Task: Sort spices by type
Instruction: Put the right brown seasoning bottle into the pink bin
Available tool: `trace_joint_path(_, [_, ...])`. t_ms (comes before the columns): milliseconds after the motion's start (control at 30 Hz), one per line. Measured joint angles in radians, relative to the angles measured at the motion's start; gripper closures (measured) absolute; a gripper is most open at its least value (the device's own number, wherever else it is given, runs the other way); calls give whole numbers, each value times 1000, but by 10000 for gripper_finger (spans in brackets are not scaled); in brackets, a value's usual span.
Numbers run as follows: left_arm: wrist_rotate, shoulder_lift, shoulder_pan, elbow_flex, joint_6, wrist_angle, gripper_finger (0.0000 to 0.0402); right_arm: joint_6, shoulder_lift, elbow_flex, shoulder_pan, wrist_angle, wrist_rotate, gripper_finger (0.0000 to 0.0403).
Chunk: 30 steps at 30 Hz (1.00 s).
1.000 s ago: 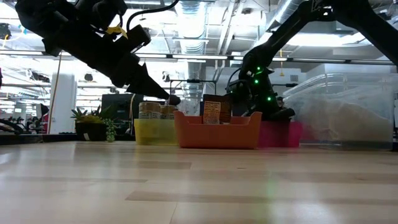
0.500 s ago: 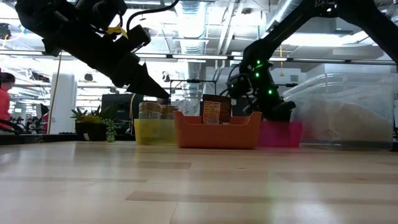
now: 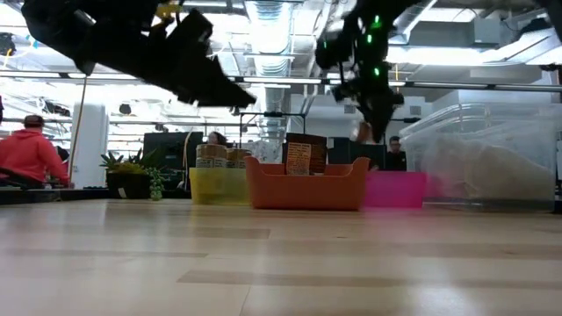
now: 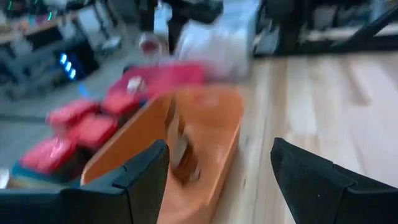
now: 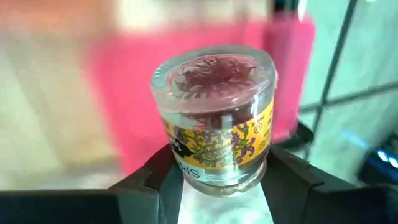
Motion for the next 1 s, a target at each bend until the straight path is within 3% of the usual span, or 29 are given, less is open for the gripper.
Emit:
trace_joint_path(167, [65, 15, 0, 33, 95, 62, 132, 156, -38, 0, 157, 58, -117, 203])
trace_joint_path(467, [120, 62, -3, 148, 33, -4, 124, 389, -42, 0, 412, 102, -120, 202])
trace_joint_path(667, [206, 127, -25, 216, -3, -19, 99, 513, -42, 0, 490, 137, -116, 201])
trace_joint_path(1000, [116, 252, -44, 326, 36, -1, 92, 601, -35, 0, 550, 143, -111, 201])
